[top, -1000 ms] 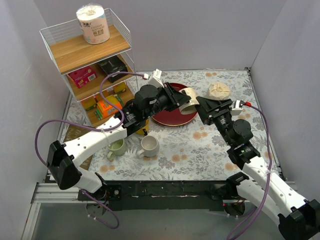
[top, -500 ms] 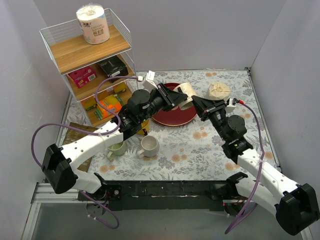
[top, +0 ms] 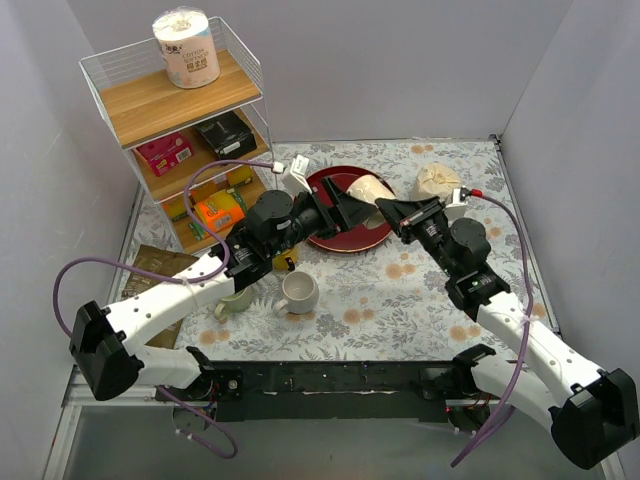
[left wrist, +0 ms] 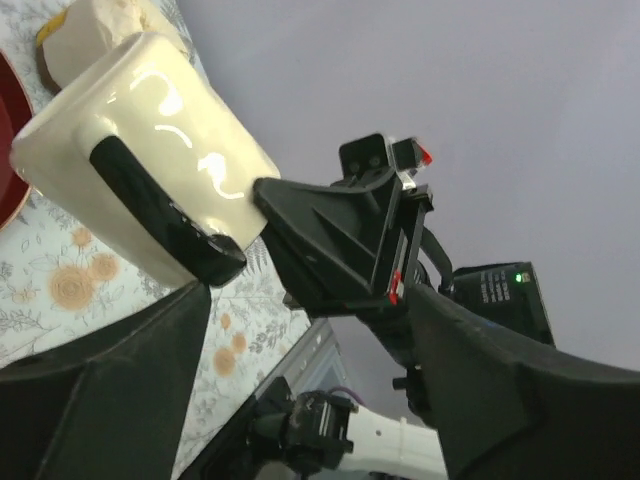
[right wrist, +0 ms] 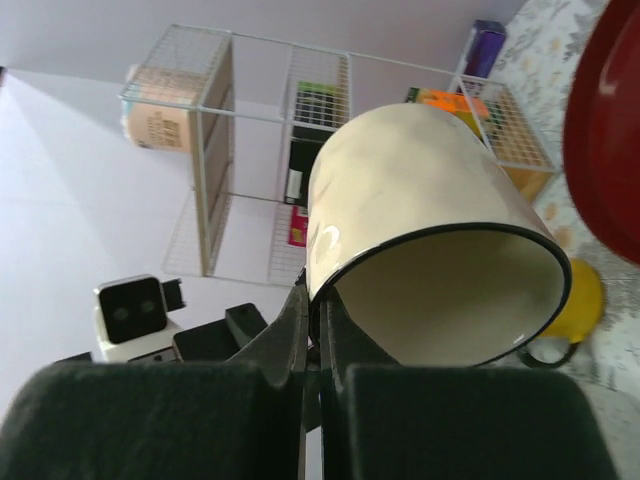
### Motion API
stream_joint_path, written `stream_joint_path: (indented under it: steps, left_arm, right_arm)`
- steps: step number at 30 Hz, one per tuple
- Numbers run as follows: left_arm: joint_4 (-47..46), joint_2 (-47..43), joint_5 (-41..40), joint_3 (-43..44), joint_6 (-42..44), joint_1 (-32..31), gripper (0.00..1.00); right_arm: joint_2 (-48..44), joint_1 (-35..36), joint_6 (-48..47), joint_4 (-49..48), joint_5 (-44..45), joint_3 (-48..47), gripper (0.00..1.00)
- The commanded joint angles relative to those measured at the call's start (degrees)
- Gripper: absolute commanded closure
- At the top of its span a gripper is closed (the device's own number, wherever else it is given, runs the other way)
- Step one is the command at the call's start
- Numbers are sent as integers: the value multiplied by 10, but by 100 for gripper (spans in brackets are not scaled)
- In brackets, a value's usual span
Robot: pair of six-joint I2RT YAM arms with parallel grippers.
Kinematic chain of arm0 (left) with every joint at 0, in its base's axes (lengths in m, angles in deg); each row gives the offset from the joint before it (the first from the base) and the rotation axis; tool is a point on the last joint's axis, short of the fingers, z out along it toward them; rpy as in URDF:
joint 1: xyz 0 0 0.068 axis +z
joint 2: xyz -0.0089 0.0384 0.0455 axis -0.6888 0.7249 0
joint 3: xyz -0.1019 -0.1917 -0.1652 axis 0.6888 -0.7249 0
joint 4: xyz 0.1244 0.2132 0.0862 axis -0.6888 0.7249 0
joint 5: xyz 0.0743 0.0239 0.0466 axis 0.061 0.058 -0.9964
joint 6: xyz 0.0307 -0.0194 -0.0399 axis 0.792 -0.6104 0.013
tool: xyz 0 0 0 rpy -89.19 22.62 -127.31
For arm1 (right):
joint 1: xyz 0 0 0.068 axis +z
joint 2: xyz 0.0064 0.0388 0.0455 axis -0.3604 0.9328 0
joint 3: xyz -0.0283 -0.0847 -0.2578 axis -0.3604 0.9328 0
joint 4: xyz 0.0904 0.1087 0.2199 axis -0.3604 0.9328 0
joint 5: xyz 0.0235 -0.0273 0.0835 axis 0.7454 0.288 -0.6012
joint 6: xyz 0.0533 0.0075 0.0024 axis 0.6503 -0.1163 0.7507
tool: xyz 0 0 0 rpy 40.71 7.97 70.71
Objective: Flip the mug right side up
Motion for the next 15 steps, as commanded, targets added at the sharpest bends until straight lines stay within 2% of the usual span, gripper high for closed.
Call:
stream_joint_path:
  steps: [1,2,3,4,5,6,8,12,14,15]
  left_arm:
    - [83,-50,-11,-4,41,-4,14]
    - [94,-64,-14,-6,45,-4,6]
    - [105,-71,-48,-8,53,-4,3]
    - [126,-79,-59,-13,58,-4,2]
    - [135,-93,-68,-14,64,-4,2]
    - [144,-100,-78,-15,70,-4,2]
    - [174,-109,-110,-13,83,-4,2]
    - [235,-118,-167,13,106,-4,2]
    - [277,-114,-204,40,115,-3,2]
    - [289,-111,-216,49,118,-3,2]
  right_arm:
    - [-11,-4,-181,133,-32,-96,99]
    - [-8,-4,-214,222,-37,-138,99]
    - [-3,-3,-249,258,-39,-163,99]
    - [11,-3,-316,300,-46,-182,99]
    - [17,-3,-341,375,-45,-215,99]
    - [23,-3,-394,395,-51,-223,99]
    - [37,-4,-429,462,-56,-238,99]
    - [64,13,-512,520,-92,-241,99]
    - [75,35,-530,547,-79,-242,99]
    - [81,75,-553,555,-60,-247,99]
